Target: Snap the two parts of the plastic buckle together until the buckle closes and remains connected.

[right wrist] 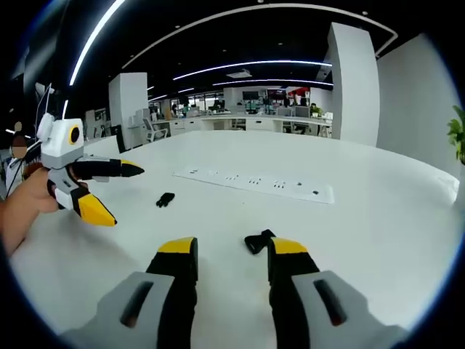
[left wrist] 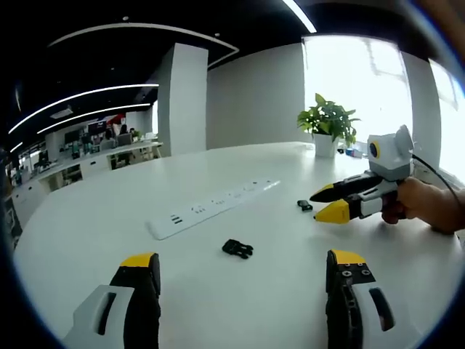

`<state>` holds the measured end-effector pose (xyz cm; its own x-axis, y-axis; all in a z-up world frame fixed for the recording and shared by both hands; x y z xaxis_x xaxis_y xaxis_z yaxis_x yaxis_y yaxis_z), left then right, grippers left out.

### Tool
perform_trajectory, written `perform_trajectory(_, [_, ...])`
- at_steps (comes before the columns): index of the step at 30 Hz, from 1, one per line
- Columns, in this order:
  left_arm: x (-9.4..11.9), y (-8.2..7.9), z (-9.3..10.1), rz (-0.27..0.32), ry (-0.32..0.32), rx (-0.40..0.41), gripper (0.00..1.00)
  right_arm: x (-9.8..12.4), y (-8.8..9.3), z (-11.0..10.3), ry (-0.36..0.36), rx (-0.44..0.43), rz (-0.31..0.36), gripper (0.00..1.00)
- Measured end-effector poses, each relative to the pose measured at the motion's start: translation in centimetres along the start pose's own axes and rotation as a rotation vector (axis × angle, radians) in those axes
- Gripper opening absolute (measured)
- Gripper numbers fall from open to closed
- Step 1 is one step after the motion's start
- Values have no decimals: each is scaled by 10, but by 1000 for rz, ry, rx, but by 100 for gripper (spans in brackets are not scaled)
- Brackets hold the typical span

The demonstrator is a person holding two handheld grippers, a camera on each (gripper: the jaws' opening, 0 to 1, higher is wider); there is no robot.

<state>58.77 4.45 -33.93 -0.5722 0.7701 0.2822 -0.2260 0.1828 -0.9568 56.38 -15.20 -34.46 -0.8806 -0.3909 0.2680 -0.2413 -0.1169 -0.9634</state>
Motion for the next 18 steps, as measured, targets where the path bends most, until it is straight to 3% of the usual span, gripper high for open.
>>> perform_trajectory(8, [-15, -6, 5, -4, 49, -7, 95, -1, -1, 4, 0, -8, 4, 40])
perform_trajectory(13, [-20, -11, -3, -18, 54, -28, 92, -1, -1, 6, -2, 4, 6, 39])
perform_trajectory(18, [-20, -12, -5, -11, 58, 0, 91, -2, -2, 8, -3, 6, 11, 38])
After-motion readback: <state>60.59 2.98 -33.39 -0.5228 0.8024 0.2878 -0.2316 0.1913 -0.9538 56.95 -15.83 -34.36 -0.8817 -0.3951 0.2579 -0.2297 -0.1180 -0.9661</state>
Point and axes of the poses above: the point that each gripper's makers call its tool centre point, and the gripper's own axes: x roughly backward along the fingers, z roughly to its right, y roughly out of its underside, the point moved 5 cm from there along x, roughly backward along the fingers, and after that the axes turned 7 degrees about z, right-handed, at the moved point
